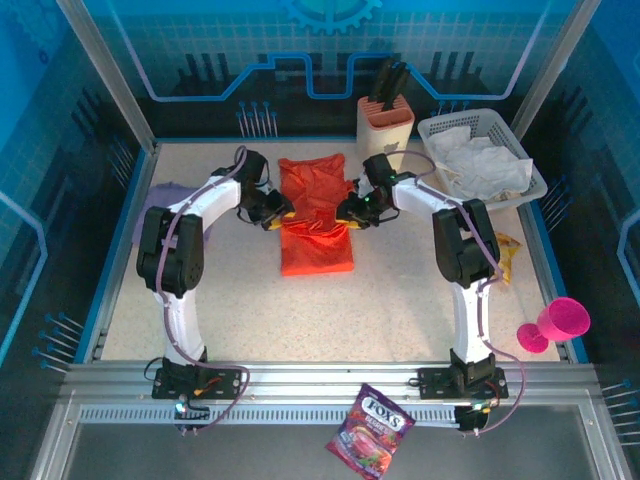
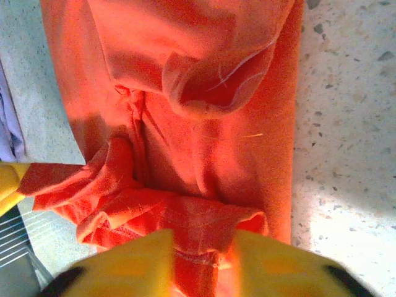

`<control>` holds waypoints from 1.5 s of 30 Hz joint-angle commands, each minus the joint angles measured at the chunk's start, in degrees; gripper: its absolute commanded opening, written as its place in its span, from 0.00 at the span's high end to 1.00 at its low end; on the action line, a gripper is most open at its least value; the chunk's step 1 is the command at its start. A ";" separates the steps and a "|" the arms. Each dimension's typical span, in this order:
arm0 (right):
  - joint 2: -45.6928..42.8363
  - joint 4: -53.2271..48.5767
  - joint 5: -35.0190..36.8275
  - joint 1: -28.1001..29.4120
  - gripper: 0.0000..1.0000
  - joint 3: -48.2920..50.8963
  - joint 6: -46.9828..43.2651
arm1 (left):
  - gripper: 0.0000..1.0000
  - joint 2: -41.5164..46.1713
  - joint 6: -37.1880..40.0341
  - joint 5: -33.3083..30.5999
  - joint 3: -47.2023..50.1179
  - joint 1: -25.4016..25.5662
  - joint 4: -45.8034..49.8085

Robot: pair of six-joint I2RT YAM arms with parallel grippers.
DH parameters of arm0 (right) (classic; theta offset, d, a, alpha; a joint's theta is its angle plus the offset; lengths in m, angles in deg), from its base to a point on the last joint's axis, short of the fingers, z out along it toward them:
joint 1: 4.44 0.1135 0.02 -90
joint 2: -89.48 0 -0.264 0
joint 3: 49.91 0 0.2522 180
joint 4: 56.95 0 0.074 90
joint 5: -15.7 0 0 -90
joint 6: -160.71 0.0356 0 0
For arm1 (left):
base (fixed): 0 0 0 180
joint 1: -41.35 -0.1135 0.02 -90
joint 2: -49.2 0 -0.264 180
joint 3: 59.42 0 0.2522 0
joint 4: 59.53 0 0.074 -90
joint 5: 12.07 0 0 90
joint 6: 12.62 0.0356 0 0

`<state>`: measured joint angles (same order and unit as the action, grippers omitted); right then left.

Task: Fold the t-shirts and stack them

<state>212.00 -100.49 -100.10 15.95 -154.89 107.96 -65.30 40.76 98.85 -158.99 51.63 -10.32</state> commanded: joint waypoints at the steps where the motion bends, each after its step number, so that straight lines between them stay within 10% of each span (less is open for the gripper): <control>1: -1.29 1.04 -1.84 -1.20 0.39 -1.64 -0.38 | 0.47 -0.14 2.19 2.21 -3.62 -1.44 -1.16; 7: -8.97 0.67 -2.32 -1.13 0.18 3.28 -3.33 | 0.47 7.81 2.56 4.36 0.95 -1.60 -2.00; 17: -18.40 8.81 -7.34 2.39 0.13 16.86 1.63 | 0.47 15.27 -5.14 10.03 19.82 2.29 -19.14; 45: -2.89 21.32 -8.68 5.91 0.07 9.84 13.37 | 0.48 4.99 -6.42 9.17 17.99 2.73 -26.29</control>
<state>208.08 -80.51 -107.56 21.74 -142.41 120.27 -58.52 31.64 108.19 -137.43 54.93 -37.84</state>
